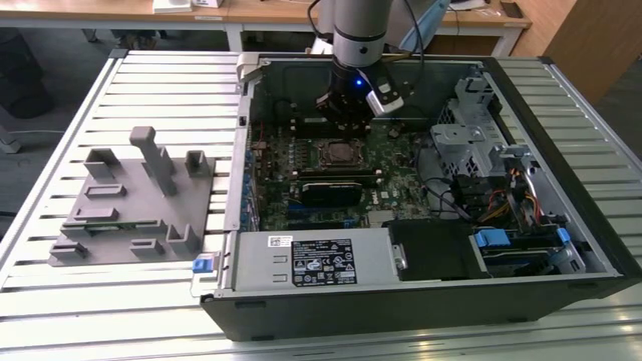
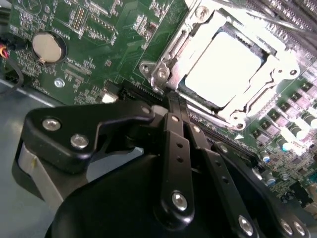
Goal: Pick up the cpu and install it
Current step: 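Install the first cpu locking lever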
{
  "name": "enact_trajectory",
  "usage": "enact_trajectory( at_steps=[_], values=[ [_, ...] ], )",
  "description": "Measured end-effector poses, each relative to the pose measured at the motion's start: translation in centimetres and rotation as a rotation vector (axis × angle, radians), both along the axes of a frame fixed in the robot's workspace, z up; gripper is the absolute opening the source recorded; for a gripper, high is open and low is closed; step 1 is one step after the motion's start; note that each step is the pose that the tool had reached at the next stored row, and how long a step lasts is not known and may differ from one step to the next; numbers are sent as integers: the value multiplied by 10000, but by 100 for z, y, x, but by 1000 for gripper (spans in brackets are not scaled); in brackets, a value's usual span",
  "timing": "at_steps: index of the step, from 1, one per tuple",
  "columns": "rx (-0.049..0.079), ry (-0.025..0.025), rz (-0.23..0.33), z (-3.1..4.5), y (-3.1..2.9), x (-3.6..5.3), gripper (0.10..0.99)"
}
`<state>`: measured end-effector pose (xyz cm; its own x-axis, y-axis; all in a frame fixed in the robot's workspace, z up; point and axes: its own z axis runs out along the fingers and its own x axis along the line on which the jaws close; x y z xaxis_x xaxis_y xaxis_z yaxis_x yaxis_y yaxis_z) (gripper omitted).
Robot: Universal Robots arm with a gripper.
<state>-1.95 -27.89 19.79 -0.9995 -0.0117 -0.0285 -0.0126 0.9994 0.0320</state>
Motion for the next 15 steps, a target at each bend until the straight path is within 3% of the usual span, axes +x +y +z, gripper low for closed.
enact_trajectory(
  at_steps=[15],
  values=[
    [22,1,1,75,-16,0,106]
  ],
)
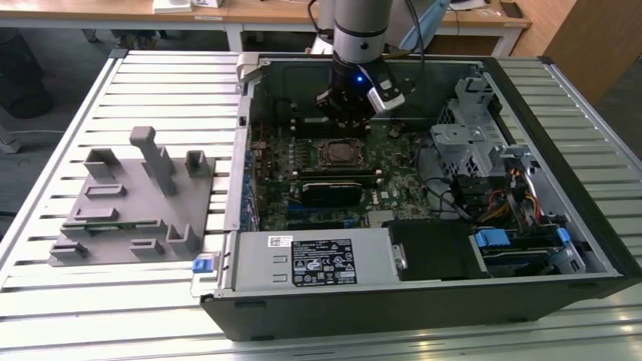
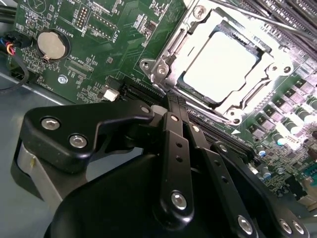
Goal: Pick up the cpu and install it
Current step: 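Install the first cpu locking lever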
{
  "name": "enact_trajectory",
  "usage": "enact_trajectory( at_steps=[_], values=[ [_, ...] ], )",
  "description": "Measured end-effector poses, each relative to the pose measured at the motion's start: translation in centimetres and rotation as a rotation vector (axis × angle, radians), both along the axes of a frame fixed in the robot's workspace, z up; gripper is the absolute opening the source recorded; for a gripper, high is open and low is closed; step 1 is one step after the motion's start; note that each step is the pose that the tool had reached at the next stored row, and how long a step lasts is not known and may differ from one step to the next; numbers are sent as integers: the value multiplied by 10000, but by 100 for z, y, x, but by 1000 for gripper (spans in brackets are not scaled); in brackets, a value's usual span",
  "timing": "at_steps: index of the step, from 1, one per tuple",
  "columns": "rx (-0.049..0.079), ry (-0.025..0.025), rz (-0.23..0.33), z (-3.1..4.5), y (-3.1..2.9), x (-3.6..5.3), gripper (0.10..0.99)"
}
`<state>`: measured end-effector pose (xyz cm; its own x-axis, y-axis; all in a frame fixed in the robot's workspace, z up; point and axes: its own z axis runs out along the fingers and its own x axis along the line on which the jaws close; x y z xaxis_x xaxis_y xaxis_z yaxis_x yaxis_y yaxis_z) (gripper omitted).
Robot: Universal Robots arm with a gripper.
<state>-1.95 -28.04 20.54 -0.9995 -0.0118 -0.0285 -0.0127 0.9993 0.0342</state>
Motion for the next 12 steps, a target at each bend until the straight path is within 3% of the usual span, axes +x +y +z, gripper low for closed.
enact_trajectory(
  at_steps=[12],
  values=[
    [1,0,-1,0,-43,29,106]
  ],
)
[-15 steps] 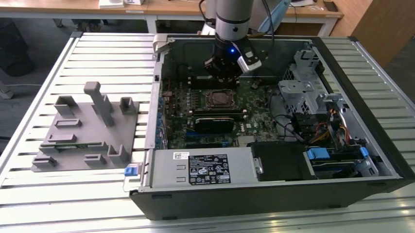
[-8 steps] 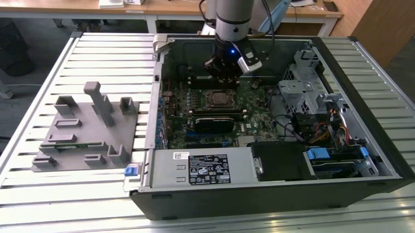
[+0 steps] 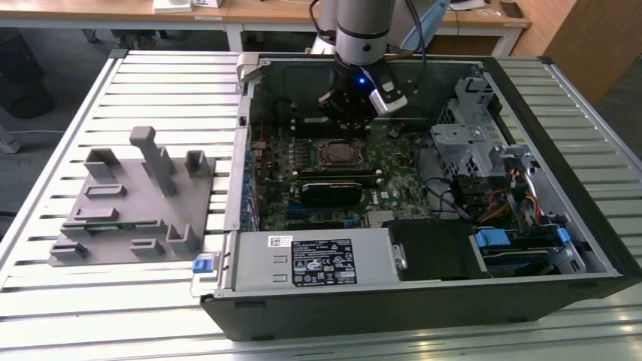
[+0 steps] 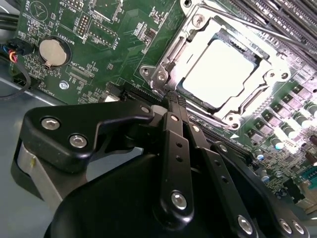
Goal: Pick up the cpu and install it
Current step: 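Install the first cpu locking lever, then install the second cpu locking lever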
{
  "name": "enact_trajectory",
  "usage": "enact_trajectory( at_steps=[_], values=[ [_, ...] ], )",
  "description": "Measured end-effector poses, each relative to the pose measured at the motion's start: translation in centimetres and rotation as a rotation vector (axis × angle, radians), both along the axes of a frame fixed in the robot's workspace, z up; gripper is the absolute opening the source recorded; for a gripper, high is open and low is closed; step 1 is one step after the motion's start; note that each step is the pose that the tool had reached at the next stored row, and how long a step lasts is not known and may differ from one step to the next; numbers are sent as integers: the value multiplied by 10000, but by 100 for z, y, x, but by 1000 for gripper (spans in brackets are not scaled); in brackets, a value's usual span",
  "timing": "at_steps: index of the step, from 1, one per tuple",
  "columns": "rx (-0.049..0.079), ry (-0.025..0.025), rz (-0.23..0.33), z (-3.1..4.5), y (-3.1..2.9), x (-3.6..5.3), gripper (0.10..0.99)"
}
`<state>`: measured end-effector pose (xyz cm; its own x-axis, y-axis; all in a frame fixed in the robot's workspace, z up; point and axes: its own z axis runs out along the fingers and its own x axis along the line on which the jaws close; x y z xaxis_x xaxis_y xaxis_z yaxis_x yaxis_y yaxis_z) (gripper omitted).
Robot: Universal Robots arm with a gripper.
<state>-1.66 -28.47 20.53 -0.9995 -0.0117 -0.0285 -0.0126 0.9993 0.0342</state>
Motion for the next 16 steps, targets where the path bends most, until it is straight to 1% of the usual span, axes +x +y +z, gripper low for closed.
enact_trajectory(
  at_steps=[5,8,16],
  values=[
    [-2,1,0,0,-18,16,106],
    [-1,1,1,0,-43,27,106],
    [0,2,1,-1,-143,52,106]
  ],
)
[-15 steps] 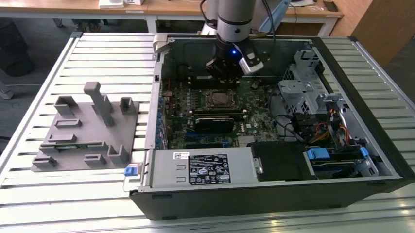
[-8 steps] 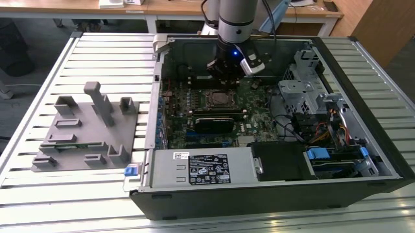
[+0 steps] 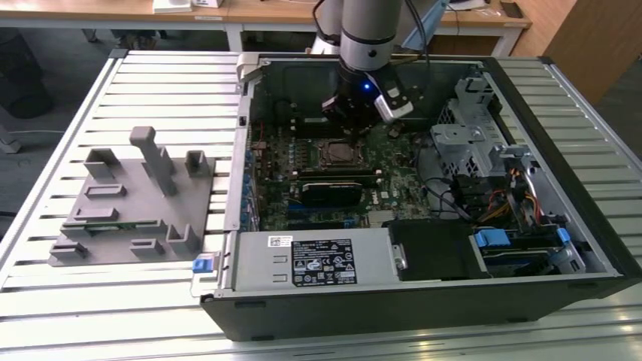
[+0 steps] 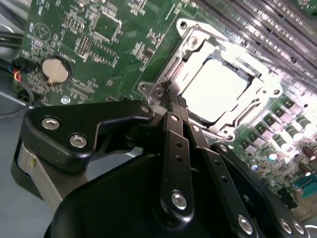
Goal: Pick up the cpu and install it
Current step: 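Install the second cpu locking lever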
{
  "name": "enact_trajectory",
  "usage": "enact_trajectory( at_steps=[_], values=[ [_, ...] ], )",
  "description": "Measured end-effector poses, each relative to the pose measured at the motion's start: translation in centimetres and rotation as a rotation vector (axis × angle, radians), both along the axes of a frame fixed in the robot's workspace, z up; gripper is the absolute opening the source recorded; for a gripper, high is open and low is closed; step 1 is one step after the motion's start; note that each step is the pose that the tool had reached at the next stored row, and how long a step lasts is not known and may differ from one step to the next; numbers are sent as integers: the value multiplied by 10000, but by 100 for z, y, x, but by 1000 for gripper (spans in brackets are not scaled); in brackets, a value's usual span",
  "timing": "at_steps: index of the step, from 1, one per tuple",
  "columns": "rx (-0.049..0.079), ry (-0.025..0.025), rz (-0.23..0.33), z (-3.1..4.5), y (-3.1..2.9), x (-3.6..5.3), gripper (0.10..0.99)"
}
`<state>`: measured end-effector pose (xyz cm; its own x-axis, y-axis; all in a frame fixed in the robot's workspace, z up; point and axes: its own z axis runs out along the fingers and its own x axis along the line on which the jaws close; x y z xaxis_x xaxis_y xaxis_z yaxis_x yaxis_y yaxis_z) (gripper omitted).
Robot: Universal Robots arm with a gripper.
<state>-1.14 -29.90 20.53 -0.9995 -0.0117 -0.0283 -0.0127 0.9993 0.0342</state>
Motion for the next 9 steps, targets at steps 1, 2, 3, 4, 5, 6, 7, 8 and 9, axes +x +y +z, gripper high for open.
enact_trajectory(
  at_steps=[1,2,3,4,5,6,7,8,9],
  values=[
    [0,0,0,0,-13,1,106],
    [0,0,0,-1,-26,3,106],
    [0,0,0,-1,-39,3,106],
    [0,0,0,-2,-48,4,106],
    [-1,0,0,-2,-58,4,106],
    [0,0,0,-2,-64,4,106],
    [2,-1,-1,-3,-66,4,106],
    [0,0,-1,0,-66,4,106],
    [-2,1,-2,6,-66,4,106]
  ],
)
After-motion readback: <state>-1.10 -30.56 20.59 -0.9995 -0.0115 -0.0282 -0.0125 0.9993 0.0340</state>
